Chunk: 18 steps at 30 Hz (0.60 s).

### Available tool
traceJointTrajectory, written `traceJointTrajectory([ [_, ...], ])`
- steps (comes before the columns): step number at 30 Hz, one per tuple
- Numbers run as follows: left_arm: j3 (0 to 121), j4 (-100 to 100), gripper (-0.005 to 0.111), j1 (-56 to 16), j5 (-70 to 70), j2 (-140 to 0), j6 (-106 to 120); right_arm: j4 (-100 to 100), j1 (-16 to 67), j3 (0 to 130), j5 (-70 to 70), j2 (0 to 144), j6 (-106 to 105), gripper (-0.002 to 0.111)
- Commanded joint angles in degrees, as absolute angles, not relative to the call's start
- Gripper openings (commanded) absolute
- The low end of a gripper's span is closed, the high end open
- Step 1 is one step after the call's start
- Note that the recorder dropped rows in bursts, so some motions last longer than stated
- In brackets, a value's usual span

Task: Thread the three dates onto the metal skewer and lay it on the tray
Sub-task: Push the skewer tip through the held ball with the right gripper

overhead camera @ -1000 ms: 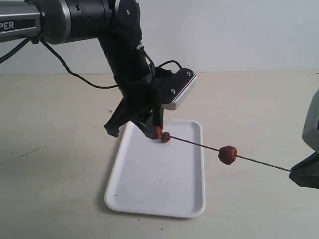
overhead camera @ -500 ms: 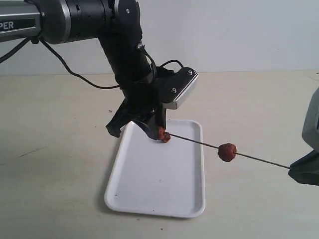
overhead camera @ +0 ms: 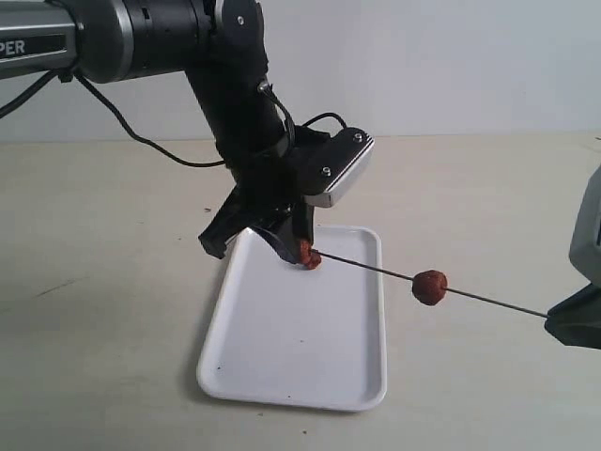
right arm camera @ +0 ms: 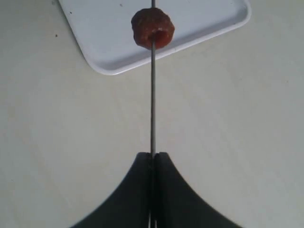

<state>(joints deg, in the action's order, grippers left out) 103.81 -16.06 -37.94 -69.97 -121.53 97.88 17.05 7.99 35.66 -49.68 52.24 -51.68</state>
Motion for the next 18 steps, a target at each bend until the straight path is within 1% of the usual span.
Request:
traceJointTrajectory([
  [1,103.51,-17.45,0.026,-37.72,-69.96,-120.63,98.97,16.77,7.68,35.31,-48.44,53.02,-52.33,0.0],
  [8,103.51,-17.59,0.026,-37.72,-69.96,-120.63,99.22,17.41,7.68,35.31,-46.72,55.7,-52.46,0.0],
  [18,103.51,-17.59,0.026,-37.72,-69.96,-120.63,99.34,17.41,7.68,35.31,-47.24,53.94,-52.46,0.0],
])
